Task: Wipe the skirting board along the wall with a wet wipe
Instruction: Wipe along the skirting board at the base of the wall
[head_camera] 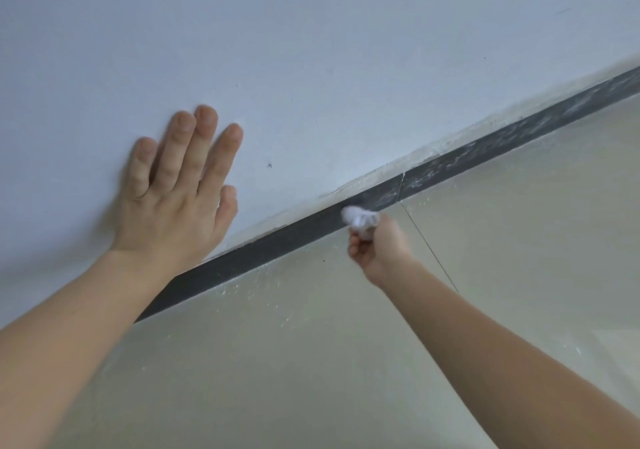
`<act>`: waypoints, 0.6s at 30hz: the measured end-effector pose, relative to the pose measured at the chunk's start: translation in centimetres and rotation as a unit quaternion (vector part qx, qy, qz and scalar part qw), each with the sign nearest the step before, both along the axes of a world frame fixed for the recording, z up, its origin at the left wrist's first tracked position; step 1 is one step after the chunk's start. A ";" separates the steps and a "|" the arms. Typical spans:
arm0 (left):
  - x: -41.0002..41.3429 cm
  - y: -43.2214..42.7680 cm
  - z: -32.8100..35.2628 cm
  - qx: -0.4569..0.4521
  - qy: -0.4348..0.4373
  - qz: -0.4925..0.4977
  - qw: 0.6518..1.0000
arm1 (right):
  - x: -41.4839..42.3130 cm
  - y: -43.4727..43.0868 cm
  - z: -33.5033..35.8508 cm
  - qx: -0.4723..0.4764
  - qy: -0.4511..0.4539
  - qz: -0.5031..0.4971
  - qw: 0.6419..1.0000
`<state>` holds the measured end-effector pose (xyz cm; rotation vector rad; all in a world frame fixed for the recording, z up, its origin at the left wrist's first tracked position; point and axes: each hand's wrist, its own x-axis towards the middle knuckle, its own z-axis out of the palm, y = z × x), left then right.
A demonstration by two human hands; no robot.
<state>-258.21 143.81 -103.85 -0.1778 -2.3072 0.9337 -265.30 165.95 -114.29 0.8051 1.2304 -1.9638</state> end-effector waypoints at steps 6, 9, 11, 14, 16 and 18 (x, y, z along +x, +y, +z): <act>0.1 0.2 0.2 0.007 -0.019 0.002 1.000 | 1.4 -5.6 -0.5 0.049 -0.044 0.232 0.971; 0.1 0.4 0.2 0.022 -0.030 0.008 0.999 | -1.8 -3.4 -0.1 0.091 -0.027 0.176 0.980; 0.0 0.7 0.1 0.031 -0.031 0.009 0.999 | -3.4 -0.6 -0.4 0.102 0.004 0.091 0.991; 0.1 1.1 -0.1 0.052 -0.038 0.016 0.998 | -3.3 1.7 -1.7 0.128 0.019 0.017 0.991; 0.3 1.3 -0.1 0.071 -0.044 0.016 0.996 | -1.8 1.5 -2.2 0.103 -0.020 0.023 0.994; 0.5 1.5 -0.1 0.089 -0.056 0.011 0.994 | 0.0 0.1 -2.1 0.090 -0.045 0.114 0.988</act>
